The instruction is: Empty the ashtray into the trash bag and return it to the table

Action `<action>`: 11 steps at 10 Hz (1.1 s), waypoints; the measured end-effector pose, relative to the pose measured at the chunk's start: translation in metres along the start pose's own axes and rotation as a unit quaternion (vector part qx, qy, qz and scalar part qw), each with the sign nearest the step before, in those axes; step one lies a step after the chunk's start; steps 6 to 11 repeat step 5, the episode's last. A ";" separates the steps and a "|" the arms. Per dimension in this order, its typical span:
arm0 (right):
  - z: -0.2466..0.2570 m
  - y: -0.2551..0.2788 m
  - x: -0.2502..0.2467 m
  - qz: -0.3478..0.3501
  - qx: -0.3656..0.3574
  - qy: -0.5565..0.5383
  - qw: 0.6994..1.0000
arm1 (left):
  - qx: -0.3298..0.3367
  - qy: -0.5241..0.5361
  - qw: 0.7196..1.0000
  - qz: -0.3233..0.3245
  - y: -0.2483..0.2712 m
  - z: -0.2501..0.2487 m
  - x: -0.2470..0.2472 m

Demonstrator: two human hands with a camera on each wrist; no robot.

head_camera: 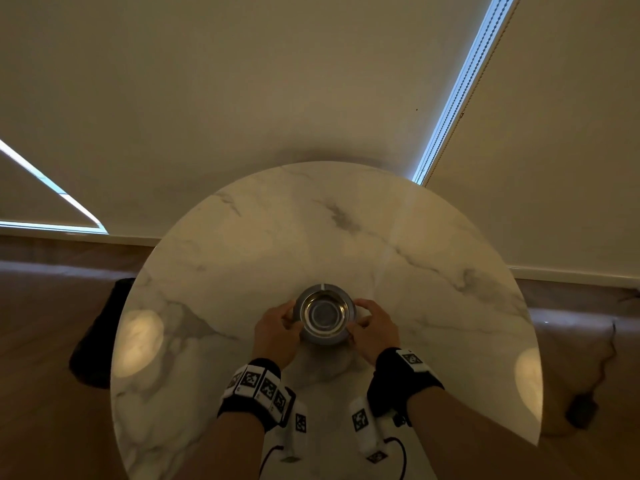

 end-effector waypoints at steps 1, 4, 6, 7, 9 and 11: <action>-0.001 -0.002 0.001 -0.007 -0.010 0.017 1.000 | 0.008 -0.007 1.000 -0.004 0.001 0.000 0.003; -0.007 0.012 -0.019 -0.048 -0.023 0.026 0.998 | 0.006 0.018 0.999 -0.051 0.012 0.021 -0.011; -0.021 0.032 -0.035 -0.040 -0.054 0.132 0.989 | 0.025 -0.048 0.997 -0.053 0.025 0.046 -0.025; -0.021 0.032 -0.035 -0.040 -0.054 0.132 0.989 | 0.025 -0.048 0.997 -0.053 0.025 0.046 -0.025; -0.021 0.032 -0.035 -0.040 -0.054 0.132 0.989 | 0.025 -0.048 0.997 -0.053 0.025 0.046 -0.025; -0.021 0.032 -0.035 -0.040 -0.054 0.132 0.989 | 0.025 -0.048 0.997 -0.053 0.025 0.046 -0.025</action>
Point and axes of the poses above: each hand's wrist, its own y-axis away from the middle knuckle, its own x-axis out of the palm, z = x × y, the point moved 5 cm from there along -y, towards the middle knuckle, and after that the axes turned 7 degrees about -y, right-handed, at the moved point
